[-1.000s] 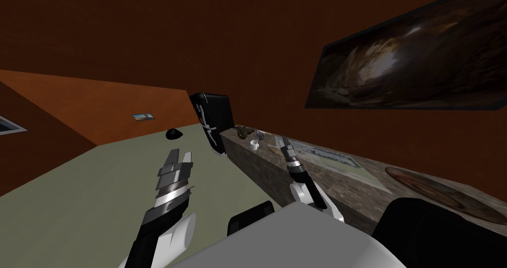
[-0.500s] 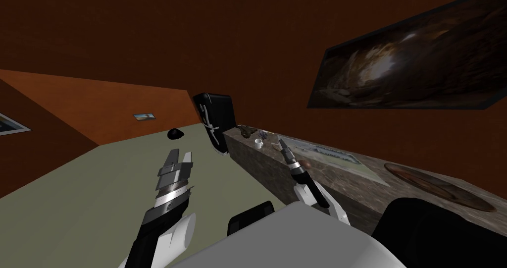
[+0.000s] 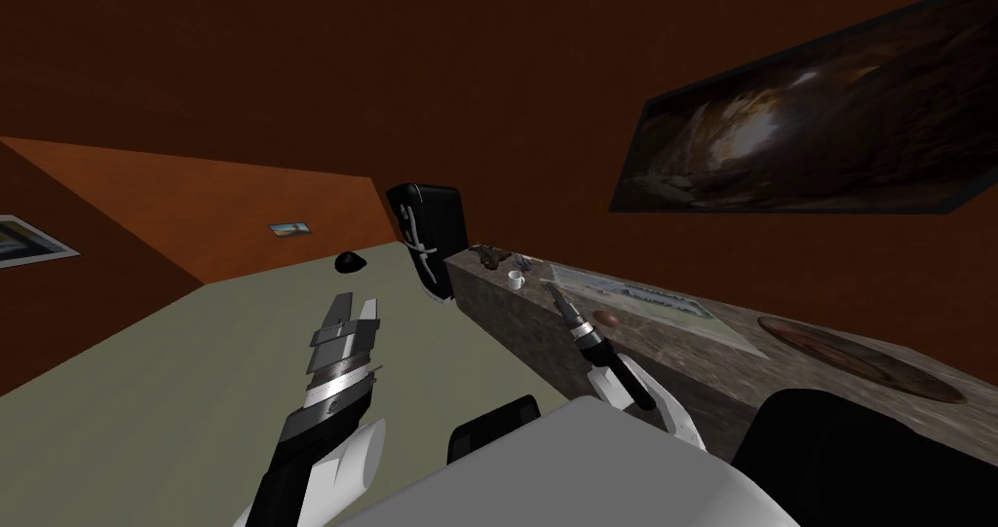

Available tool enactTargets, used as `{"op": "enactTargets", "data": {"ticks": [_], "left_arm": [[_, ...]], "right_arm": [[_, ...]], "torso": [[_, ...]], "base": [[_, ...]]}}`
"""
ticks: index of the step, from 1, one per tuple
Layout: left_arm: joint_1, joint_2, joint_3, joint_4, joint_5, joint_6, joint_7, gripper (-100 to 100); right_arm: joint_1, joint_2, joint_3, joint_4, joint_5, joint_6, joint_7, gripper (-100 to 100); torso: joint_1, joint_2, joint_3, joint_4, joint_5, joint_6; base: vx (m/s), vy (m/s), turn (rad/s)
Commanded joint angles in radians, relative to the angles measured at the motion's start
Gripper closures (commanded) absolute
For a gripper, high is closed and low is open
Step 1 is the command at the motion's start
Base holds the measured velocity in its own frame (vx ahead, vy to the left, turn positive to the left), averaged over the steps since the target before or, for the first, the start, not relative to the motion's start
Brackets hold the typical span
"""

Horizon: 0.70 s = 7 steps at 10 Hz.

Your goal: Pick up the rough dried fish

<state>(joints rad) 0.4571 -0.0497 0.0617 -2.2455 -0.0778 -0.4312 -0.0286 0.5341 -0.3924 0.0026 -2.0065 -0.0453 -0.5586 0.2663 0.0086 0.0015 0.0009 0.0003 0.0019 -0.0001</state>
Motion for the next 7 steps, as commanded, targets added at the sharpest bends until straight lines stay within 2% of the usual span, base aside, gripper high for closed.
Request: {"op": "enactTargets", "data": {"ticks": [1, 2, 3, 4, 5, 6, 7], "left_arm": [[0.0, 0.0, 0.0, 0.0, 0.0, 0.0, 0.0, 0], [0.0, 0.0, 0.0, 0.0, 0.0, 0.0, 0.0, 0], [0.0, 0.0, 0.0, 0.0, 0.0, 0.0, 0.0, 0], [0.0, 0.0, 0.0, 0.0, 0.0, 0.0, 0.0, 0], [0.0, 0.0, 0.0, 0.0, 0.0, 0.0, 0.0, 0], [0.0, 0.0, 0.0, 0.0, 0.0, 0.0, 0.0, 0], [0.0, 0.0, 0.0, 0.0, 0.0, 0.0, 0.0, 0]], "right_arm": [[0.002, -0.033, 0.0, 0.016, 0.002, -0.004, 0.006, -100], [0.009, -0.071, 0.007, 0.05, 0.011, -0.013, 0.018, -100], [0.009, -0.086, 0.007, 0.05, 0.011, -0.013, 0.018, -100], [0.018, -0.123, 0.015, 0.085, 0.021, -0.022, 0.03, -100], [0.018, -0.14, 0.015, 0.085, 0.021, -0.022, 0.03, -100], [0.028, -0.176, 0.025, 0.121, 0.032, -0.03, 0.04, -100], [0.028, -0.196, 0.025, 0.121, 0.032, -0.03, 0.04, -100]], "torso": [[0.0, 0.0, 0.0, 0.0, 0.0, 0.0], [-0.001, 0.0, 0.0, 0.0, 0.0, 0.0], [-0.001, -0.001, 0.0, 0.0, 0.0, 0.0], [-0.002, 0.0, 0.0, 0.0, 0.0, 0.0], [-0.002, 0.001, 0.0, 0.0, 0.0, 0.0], [-0.002, 0.0, 0.0, 0.0, 0.0, 0.0], [-0.001, 0.001, 0.0, 0.0, 0.0, 0.0]], "base": [[-0.017, 0.11, 0.003], [-0.012, 0.116, 0.034], [-0.022, 0.097, 0.009], [-0.036, 0.109, 0.046], [-0.024, 0.1, 0.009], [-0.035, 0.131, 0.045], [-0.018, 0.116, 0.012]]}}
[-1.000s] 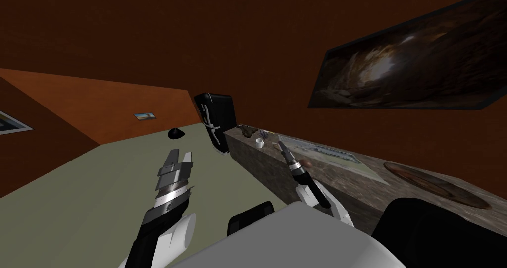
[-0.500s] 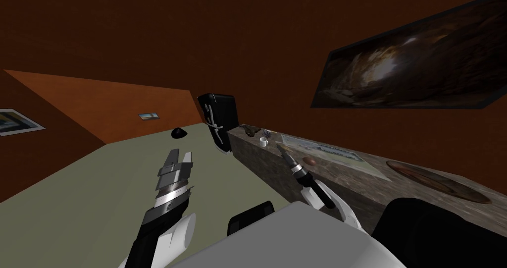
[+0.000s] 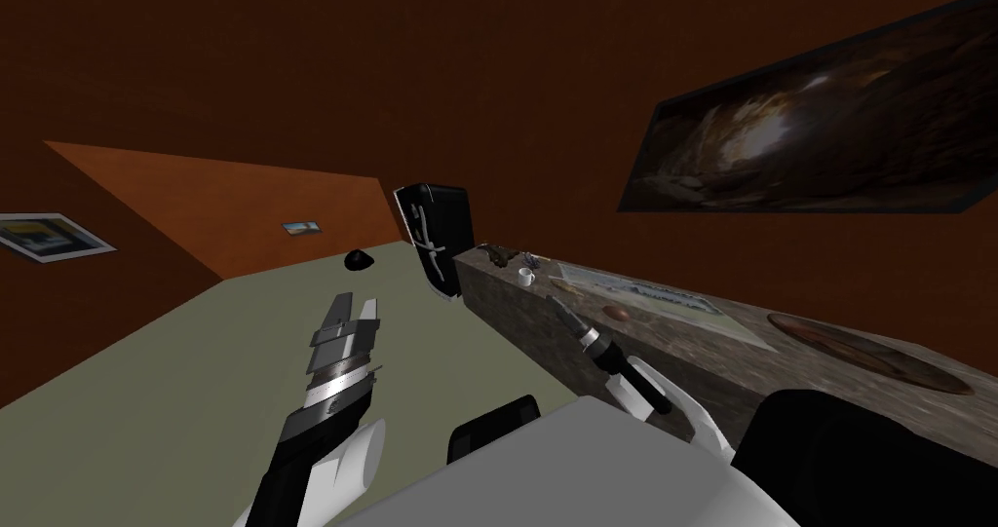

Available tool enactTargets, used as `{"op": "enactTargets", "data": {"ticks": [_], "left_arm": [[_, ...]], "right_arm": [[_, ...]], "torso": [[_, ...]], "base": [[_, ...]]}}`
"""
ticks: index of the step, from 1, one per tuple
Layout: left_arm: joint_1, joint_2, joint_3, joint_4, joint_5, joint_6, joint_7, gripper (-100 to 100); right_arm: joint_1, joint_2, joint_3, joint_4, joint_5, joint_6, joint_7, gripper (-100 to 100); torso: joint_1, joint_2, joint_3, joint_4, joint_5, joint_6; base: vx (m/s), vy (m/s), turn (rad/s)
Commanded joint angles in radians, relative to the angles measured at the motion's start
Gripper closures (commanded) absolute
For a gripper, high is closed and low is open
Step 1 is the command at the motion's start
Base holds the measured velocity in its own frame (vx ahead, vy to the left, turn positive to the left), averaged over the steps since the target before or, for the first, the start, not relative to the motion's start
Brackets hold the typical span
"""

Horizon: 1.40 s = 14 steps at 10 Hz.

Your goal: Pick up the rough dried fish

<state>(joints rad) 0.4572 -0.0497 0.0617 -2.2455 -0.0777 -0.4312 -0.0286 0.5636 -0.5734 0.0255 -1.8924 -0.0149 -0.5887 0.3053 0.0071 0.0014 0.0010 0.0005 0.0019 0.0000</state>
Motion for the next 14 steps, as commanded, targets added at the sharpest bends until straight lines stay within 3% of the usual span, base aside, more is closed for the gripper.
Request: {"op": "enactTargets", "data": {"ticks": [1, 6, 7, 8, 11, 13, 14], "left_arm": [[0.0, 0.0, 0.0, 0.0, 0.0, 0.0, 0.0, 0], [0.0, 0.0, 0.0, 0.0, 0.0, 0.0, 0.0, 0], [0.0, 0.0, 0.0, 0.0, 0.0, 0.0, 0.0, 0], [0.0, 0.0, 0.0, 0.0, 0.0, 0.0, 0.0, 0], [0.0, 0.0, 0.0, 0.0, 0.0, 0.0, 0.0, 0], [0.0, 0.0, 0.0, 0.0, 0.0, 0.0, 0.0, 0], [0.0, 0.0, 0.0, 0.0, 0.0, 0.0, 0.0, 0]], "right_arm": [[0.009, -0.05, 0.012, 0.044, 0.014, -0.009, 0.011, -100], [0.035, -0.191, 0.038, 0.119, 0.041, -0.024, 0.027, -100], [0.049, -0.223, 0.051, 0.159, 0.055, -0.031, 0.035, -100], [0.049, -0.252, 0.051, 0.159, 0.055, -0.031, 0.035, -100], [0.077, -0.343, 0.079, 0.241, 0.087, -0.042, 0.048, -100], [0.077, -0.376, 0.079, 0.241, 0.087, -0.042, 0.048, -100], [0.091, -0.417, 0.093, 0.282, 0.103, -0.046, 0.054, -100]], "torso": [[0.0, 0.0, 0.0, 0.0, 0.0, 0.0], [-0.002, -0.001, -0.001, 0.0, -0.001, 0.0], [-0.002, -0.002, -0.001, 0.0, 0.0, 0.0], [-0.002, -0.003, -0.002, -0.001, -0.001, 0.0], [-0.004, -0.002, -0.001, 0.0, -0.001, 0.0], [-0.004, -0.003, -0.002, -0.001, -0.001, 0.0], [-0.006, -0.002, -0.001, -0.001, -0.001, 0.0]], "base": [[0.002, 0.116, 0.043], [-0.003, 0.091, 0.043], [0.02, 0.095, 0.077], [0.015, 0.08, 0.032], [0.019, 0.07, 0.07], [0.019, 0.034, 0.012], [0.025, 0.031, 0.101]]}}
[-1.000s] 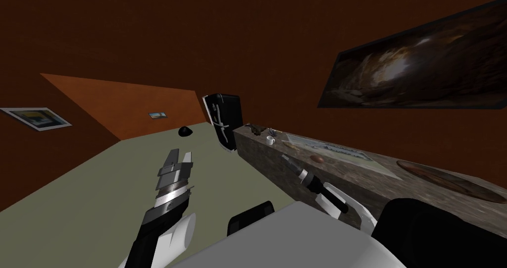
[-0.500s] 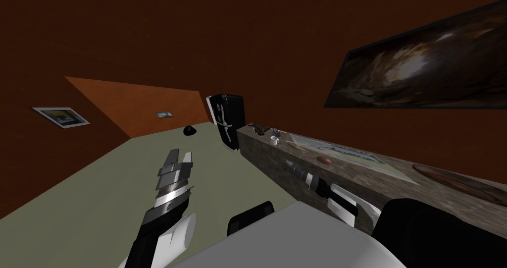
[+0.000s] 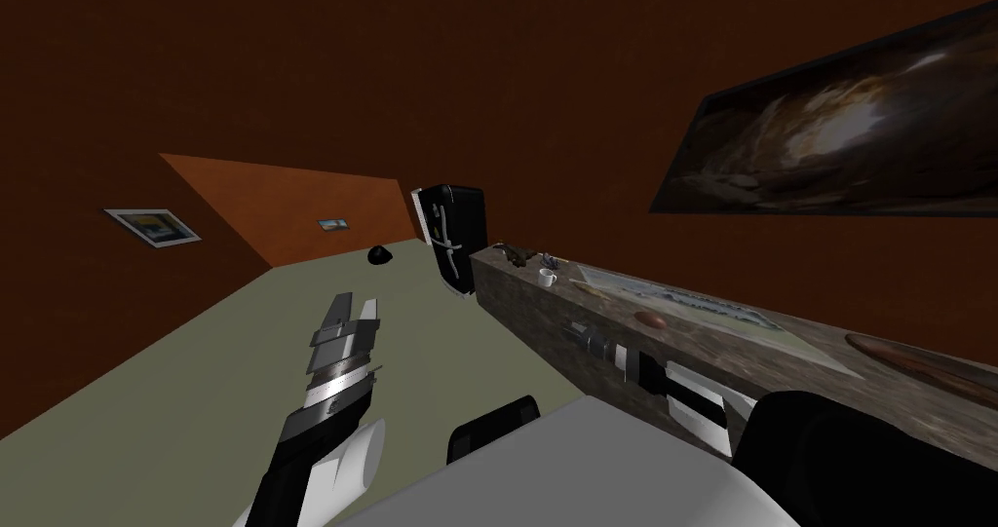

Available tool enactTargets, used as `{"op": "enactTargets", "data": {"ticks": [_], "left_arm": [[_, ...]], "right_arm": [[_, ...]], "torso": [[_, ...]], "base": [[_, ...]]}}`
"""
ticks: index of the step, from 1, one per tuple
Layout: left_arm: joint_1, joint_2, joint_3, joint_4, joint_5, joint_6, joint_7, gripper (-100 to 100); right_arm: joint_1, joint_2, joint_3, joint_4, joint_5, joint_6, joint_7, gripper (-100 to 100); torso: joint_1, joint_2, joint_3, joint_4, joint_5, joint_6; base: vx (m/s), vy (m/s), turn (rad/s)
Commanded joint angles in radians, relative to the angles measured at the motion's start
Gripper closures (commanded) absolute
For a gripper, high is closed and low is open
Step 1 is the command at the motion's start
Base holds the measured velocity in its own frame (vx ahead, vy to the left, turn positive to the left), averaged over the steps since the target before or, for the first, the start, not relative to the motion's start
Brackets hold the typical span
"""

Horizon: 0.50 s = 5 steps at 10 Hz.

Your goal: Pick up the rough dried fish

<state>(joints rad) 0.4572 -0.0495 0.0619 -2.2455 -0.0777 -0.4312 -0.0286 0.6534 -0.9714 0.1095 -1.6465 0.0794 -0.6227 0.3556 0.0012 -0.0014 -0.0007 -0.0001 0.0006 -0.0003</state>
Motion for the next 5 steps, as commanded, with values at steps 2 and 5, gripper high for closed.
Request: {"op": "enactTargets", "data": {"ticks": [2, 5], "left_arm": [[0.0, 0.0, 0.0, 0.0, 0.0, 0.0, 0.0, 0], [0.0, 0.0, 0.0, 0.0, 0.0, 0.0, 0.0, 0]], "right_arm": [[0.016, -0.073, 0.022, 0.069, 0.025, -0.016, 0.01, -100], [0.029, -0.168, 0.035, 0.12, 0.041, -0.019, 0.015, -100]], "torso": [[0.0, 0.0, 0.0, 0.0, 0.0, 0.0], [0.0, -0.002, -0.001, 0.0, 0.0, 0.0]], "base": [[0.034, 0.04, 0.069], [0.049, 0.031, 0.06]]}}
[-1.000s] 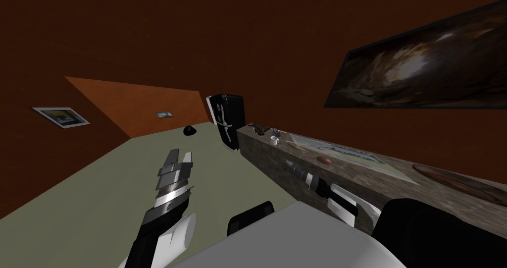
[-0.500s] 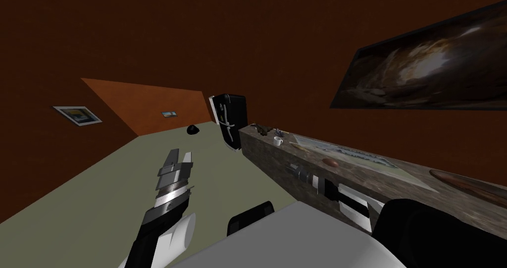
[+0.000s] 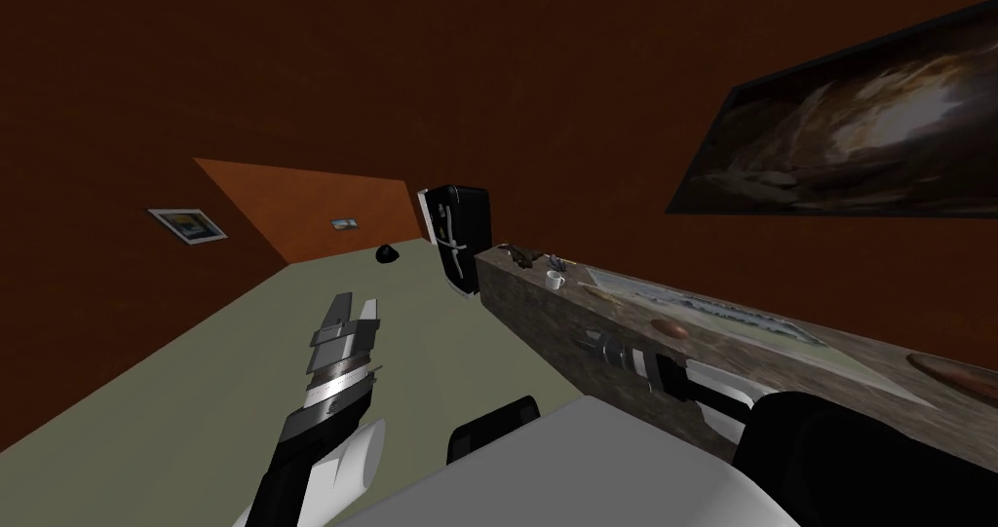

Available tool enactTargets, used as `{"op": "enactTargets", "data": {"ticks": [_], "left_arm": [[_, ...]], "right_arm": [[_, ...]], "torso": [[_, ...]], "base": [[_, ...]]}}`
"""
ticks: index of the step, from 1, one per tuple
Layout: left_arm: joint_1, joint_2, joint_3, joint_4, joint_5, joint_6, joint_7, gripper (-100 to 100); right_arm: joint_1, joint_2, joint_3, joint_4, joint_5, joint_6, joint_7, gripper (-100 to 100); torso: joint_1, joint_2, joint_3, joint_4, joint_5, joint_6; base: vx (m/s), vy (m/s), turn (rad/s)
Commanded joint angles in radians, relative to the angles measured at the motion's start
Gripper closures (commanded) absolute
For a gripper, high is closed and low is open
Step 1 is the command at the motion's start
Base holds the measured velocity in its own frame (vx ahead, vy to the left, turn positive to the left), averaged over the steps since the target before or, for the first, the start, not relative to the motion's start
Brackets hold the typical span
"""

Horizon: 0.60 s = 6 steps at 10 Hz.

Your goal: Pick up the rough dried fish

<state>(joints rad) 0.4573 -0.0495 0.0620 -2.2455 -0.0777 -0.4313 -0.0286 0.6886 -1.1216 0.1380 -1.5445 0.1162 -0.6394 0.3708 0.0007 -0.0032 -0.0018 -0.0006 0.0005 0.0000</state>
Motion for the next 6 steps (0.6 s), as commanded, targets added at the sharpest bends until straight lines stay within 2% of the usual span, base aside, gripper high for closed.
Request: {"op": "enactTargets", "data": {"ticks": [1, 2, 3, 4, 5, 6], "left_arm": [[0.0, 0.0, 0.0, 0.0, 0.0, 0.0, 0.0, 0], [0.0, 0.0, 0.0, 0.0, 0.0, 0.0, 0.0, 0], [0.0, 0.0, 0.0, 0.0, 0.0, 0.0, 0.0, 0], [0.0, 0.0, 0.0, 0.0, 0.0, 0.0, 0.0, 0], [0.0, 0.0, 0.0, 0.0, 0.0, 0.0, 0.0, 0], [0.0, 0.0, 0.0, 0.0, 0.0, 0.0, 0.0, 0]], "right_arm": [[0.007, -0.05, 0.02, 0.05, 0.02, -0.005, 0.005, -100], [0.007, -0.074, 0.02, 0.059, 0.02, -0.005, 0.005, -100], [0.02, -0.103, 0.032, 0.098, 0.037, -0.007, 0.009, -100], [0.02, -0.137, 0.032, 0.098, 0.037, -0.007, 0.009, -100], [0.033, -0.169, 0.045, 0.136, 0.053, -0.009, 0.013, -100], [0.033, -0.2, 0.045, 0.136, 0.053, -0.009, 0.013, -100]], "torso": [[0.0, 0.0, 0.0, 0.0, 0.0, 0.0], [0.0, 0.0, 0.0, 0.0, 0.0, 0.0], [-0.001, 0.0, 0.0, 0.0, 0.0, 0.0], [-0.001, 0.0, 0.0, 0.0, 0.0, 0.0], [-0.001, 0.0, 0.0, 0.0, 0.0, 0.0], [-0.001, 0.0, 0.0, 0.0, 0.0, 0.0]], "base": [[0.048, 0.024, 0.112], [0.047, 0.011, 0.051], [0.06, 0.006, 0.092], [0.053, 0.008, 0.047], [0.056, 0.012, 0.097], [0.05, 0.001, 0.053]]}}
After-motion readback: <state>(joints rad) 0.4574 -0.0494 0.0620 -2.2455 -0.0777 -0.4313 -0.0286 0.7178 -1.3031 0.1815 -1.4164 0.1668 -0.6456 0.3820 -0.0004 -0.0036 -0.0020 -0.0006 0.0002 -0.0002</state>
